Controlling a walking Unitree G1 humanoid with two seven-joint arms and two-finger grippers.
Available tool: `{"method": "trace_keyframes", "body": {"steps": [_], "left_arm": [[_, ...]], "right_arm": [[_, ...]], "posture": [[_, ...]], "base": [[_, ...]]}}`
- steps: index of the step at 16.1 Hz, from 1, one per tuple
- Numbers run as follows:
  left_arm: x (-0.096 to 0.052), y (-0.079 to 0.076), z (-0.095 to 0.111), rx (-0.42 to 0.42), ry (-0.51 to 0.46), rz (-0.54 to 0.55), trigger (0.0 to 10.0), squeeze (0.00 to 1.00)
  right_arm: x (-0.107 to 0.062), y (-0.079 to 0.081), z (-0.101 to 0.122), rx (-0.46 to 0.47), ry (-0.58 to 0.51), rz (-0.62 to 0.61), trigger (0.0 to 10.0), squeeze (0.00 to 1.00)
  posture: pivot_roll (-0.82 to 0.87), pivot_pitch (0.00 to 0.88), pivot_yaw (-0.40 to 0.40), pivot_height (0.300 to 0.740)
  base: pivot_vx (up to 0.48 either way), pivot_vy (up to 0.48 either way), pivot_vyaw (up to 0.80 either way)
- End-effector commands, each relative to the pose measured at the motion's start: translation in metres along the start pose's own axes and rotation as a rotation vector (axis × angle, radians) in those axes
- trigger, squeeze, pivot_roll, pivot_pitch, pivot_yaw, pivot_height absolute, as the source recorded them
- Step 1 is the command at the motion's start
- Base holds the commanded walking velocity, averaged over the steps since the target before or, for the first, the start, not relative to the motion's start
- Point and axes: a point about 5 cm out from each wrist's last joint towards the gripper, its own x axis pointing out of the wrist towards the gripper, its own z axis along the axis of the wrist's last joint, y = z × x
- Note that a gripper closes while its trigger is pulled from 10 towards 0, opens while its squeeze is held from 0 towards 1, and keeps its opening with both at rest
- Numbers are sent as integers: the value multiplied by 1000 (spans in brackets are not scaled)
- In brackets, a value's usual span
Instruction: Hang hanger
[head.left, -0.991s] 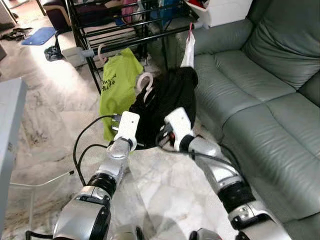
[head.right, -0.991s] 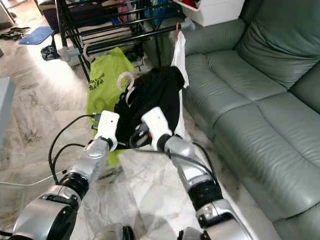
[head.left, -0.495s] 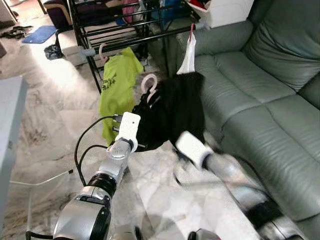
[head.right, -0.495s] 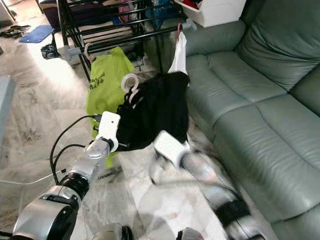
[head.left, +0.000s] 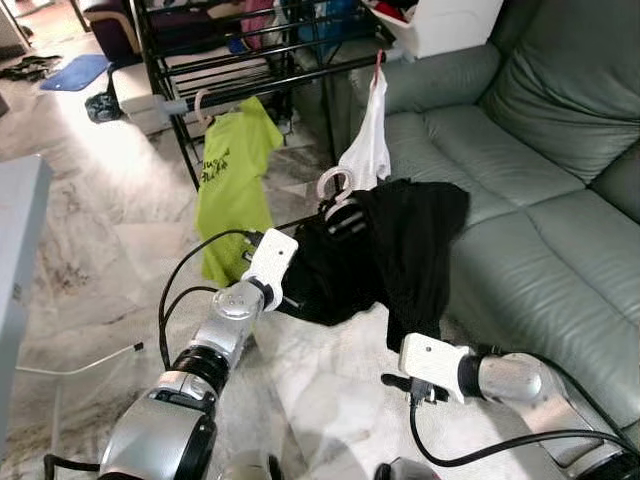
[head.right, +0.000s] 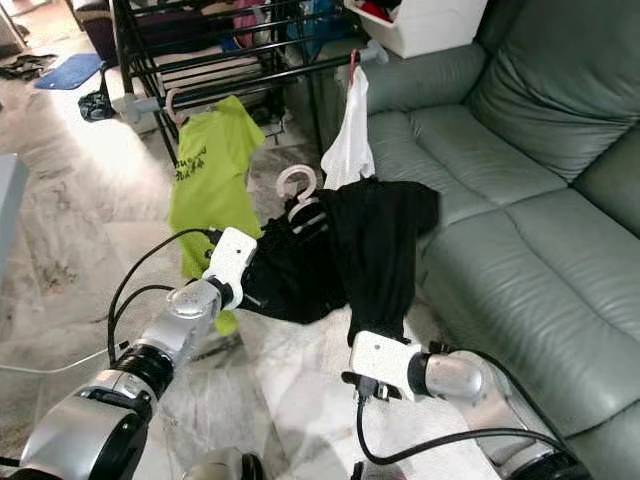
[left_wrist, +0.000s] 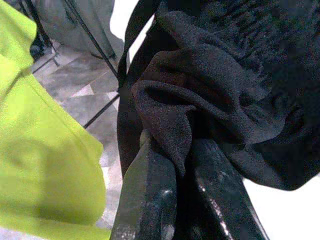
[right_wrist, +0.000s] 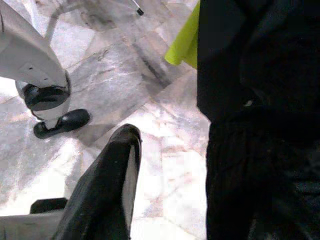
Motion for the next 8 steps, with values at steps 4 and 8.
{"method": "trace_keyframes", "body": {"steps": [4, 8], "left_arm": [[-5, 34, 35, -57, -191, 147, 0, 0], [-7, 46, 43, -151, -249, 229, 0, 0]], "right_arm": [[-6, -25, -24, -1, 107, -272, 10000, 1000], [-20, -65, -15, 546, -265, -879, 10000, 1000]], "posture": [[-70, 0, 67, 740], [-82, 0, 71, 740]], "base": [[0, 0, 0], [0, 0, 0]]}}
